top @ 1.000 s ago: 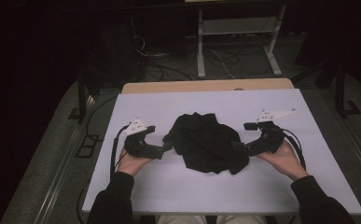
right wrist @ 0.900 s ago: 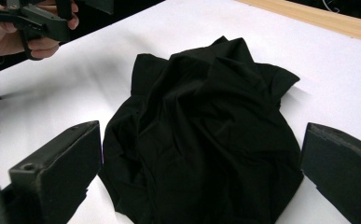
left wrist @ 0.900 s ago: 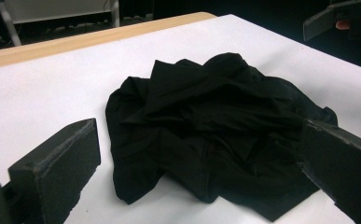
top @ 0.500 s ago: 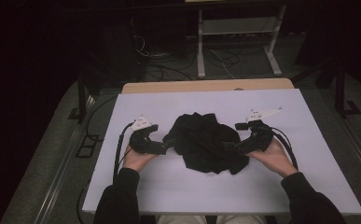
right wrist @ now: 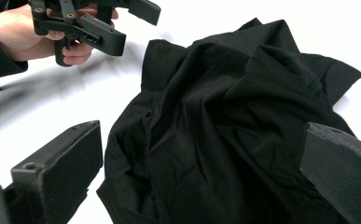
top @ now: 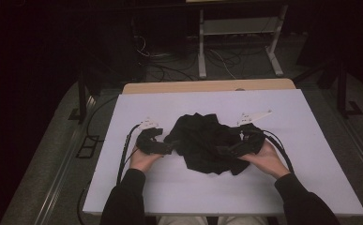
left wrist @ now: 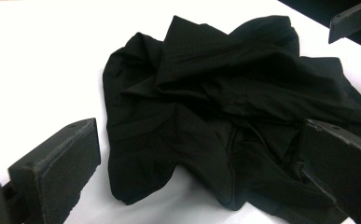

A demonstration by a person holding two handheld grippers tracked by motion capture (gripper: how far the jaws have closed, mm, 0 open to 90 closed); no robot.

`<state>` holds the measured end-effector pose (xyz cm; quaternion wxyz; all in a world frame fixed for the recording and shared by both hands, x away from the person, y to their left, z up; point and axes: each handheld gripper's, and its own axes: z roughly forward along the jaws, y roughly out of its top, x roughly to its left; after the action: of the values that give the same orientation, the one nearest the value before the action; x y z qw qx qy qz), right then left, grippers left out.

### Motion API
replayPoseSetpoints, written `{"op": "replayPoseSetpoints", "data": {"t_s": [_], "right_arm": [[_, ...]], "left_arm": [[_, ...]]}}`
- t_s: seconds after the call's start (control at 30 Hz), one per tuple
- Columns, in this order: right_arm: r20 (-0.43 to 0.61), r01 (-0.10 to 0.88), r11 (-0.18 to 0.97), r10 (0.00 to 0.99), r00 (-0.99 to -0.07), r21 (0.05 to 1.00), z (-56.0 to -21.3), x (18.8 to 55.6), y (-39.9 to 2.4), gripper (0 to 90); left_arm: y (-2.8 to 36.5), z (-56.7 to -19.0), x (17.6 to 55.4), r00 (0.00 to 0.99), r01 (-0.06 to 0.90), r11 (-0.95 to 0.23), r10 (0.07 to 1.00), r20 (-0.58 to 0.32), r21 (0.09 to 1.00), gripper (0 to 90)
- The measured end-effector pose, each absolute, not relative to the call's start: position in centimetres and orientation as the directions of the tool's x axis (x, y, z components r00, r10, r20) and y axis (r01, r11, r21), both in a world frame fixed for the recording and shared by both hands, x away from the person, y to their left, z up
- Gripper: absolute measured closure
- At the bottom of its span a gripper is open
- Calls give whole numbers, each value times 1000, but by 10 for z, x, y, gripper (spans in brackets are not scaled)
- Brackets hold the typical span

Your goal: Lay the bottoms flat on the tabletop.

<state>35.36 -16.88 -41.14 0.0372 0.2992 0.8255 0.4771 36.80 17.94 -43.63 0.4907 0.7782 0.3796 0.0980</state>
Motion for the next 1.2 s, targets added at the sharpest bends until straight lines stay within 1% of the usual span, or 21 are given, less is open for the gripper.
{"op": "replayPoseSetpoints", "data": {"t_s": [0.07, 0.23, 0.3, 0.37, 0.4, 0.47, 0.57, 0.67, 0.7, 0.73, 0.77, 0.8, 0.83, 0.9, 0.93, 0.97, 1.0, 1.03, 1.07, 1.13, 1.2], "right_arm": [[230, 463, 371, 524, -820, 805, -413, 354, -167, 36], [238, 465, 375, 514, -824, 802, -417, 355, -164, 63], [228, 462, 389, 515, -826, 797, -421, 355, -162, 85], [218, 458, 403, 514, -830, 792, -423, 354, -161, 112], [210, 452, 414, 509, -835, 790, -424, 354, -161, 135], [203, 448, 430, 505, -839, 784, -425, 353, -160, 137], [181, 442, 446, 516, -837, 778, -426, 352, -158, 147], [164, 449, 470, 530, -832, 760, -430, 352, -155, 169], [164, 449, 470, 530, -832, 760, -430, 352, -155, 169], [148, 453, 486, 543, -827, 747, -433, 353, -154, 216], [148, 453, 486, 543, -827, 747, -433, 353, -154, 216], [136, 459, 488, 560, -817, 742, -436, 354, -152, 274], [136, 459, 488, 560, -817, 742, -436, 354, -152, 274], [101, 456, 497, 587, -804, 738, -437, 356, -151, 424], [72, 446, 511, 595, -800, 734, -437, 355, -150, 520], [72, 446, 511, 595, -800, 734, -437, 355, -150, 520], [63, 443, 541, 581, -812, 715, -437, 356, -150, 720], [73, 444, 547, 569, -819, 709, -437, 356, -151, 796], [79, 446, 550, 564, -822, 706, -436, 357, -152, 842], [88, 451, 544, 566, -820, 707, -435, 357, -154, 850], [122, 474, 509, 579, -806, 718, -430, 359, -160, 859]], "left_arm": [[178, -439, 369, 691, 504, -232, 686, -228, 832, 0], [176, -442, 370, 690, 516, -235, 684, -237, 824, 0], [175, -445, 372, 689, 531, -235, 679, -254, 814, 0], [173, -450, 374, 694, 562, -236, 657, -295, 793, 0], [172, -451, 374, 695, 567, -239, 653, -301, 789, 0], [170, -453, 374, 701, 571, -252, 645, -303, 781, 14], [169, -454, 374, 703, 573, -261, 644, -303, 777, 105], [166, -456, 375, 699, 571, -280, 658, -278, 772, 193], [166, -456, 375, 699, 571, -280, 658, -278, 772, 231], [166, -457, 376, 694, 568, -282, 669, -266, 773, 292], [166, -457, 376, 694, 568, -282, 669, -266, 773, 328], [167, -457, 377, 690, 576, -270, 668, -281, 771, 380], [167, -457, 377, 690, 576, -270, 668, -281, 771, 438], [168, -458, 378, 684, 580, -276, 676, -274, 766, 596], [169, -458, 379, 687, 579, -294, 678, -261, 761, 678], [169, -458, 379, 687, 579, -294, 678, -261, 761, 747], [170, -457, 380, 682, 580, -298, 686, -252, 759, 803], [170, -456, 380, 682, 574, -300, 689, -243, 762, 814], [170, -455, 379, 682, 568, -303, 694, -232, 766, 821], [170, -453, 379, 684, 556, -311, 698, -211, 771, 826], [169, -448, 377, 679, 542, -310, 709, -190, 781, 830]]}}
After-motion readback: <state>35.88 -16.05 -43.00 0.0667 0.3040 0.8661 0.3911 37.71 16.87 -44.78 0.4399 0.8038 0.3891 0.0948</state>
